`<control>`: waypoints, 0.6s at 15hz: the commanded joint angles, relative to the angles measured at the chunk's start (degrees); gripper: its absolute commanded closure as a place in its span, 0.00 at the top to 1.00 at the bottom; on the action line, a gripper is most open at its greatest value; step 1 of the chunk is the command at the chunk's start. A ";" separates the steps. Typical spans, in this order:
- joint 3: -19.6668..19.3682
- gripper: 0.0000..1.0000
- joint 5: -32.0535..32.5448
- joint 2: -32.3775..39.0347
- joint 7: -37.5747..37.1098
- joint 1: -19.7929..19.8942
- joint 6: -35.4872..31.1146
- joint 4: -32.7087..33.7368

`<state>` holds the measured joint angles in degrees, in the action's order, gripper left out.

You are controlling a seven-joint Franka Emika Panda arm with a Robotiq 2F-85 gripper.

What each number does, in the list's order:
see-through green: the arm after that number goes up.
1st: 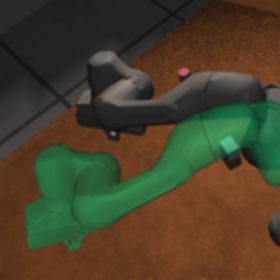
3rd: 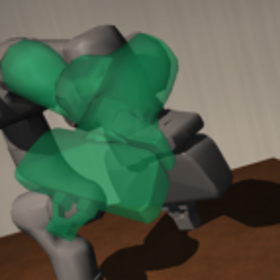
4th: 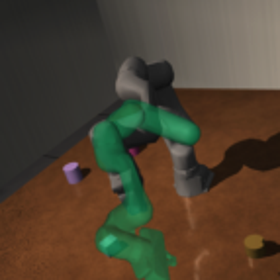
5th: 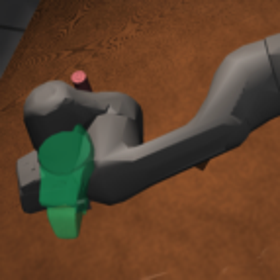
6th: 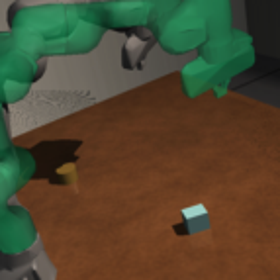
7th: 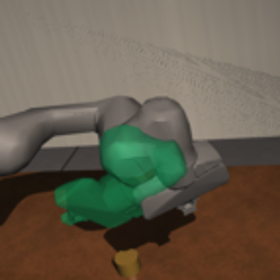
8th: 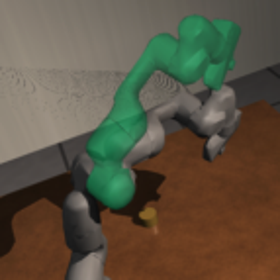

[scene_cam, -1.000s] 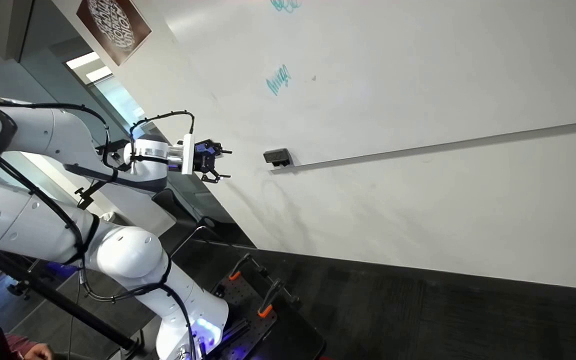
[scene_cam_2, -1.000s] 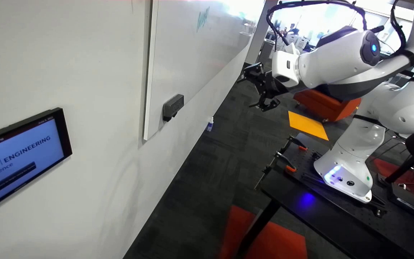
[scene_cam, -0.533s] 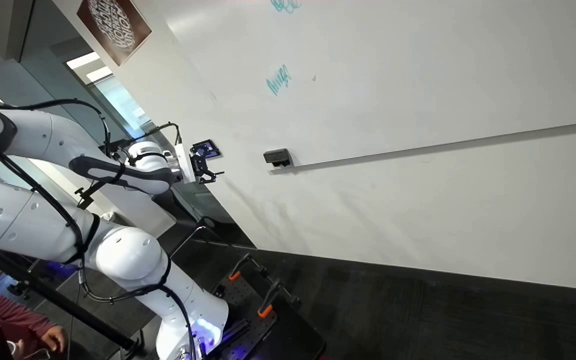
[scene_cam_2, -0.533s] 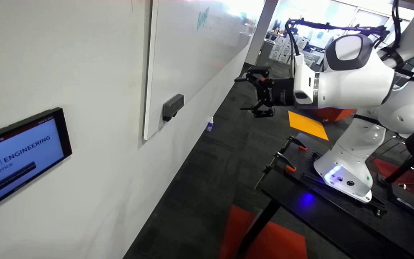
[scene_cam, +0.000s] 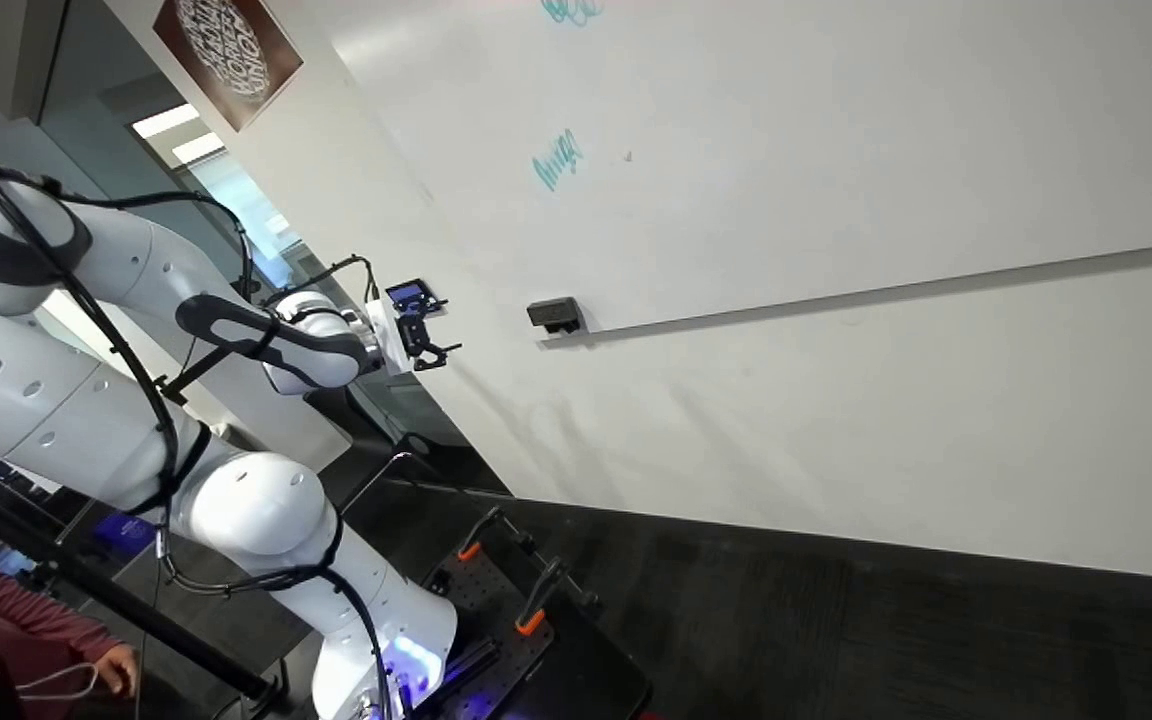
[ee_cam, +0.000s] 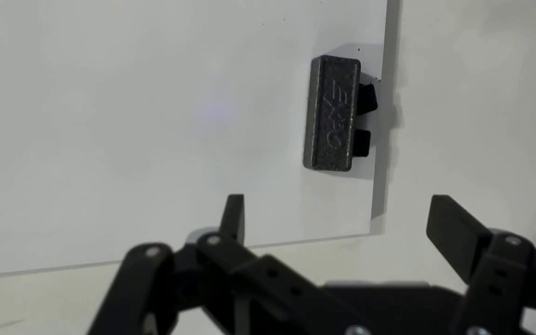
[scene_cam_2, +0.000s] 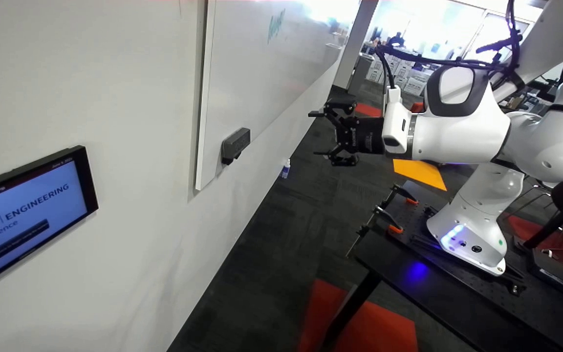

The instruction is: Use the duster to erase the white board

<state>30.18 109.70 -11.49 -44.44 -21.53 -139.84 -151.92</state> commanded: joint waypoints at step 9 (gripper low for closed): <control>-3.55 1.00 21.67 19.17 -10.62 -3.59 19.68 4.21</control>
<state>27.55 127.22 -0.43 -53.40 -25.07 -127.53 -151.05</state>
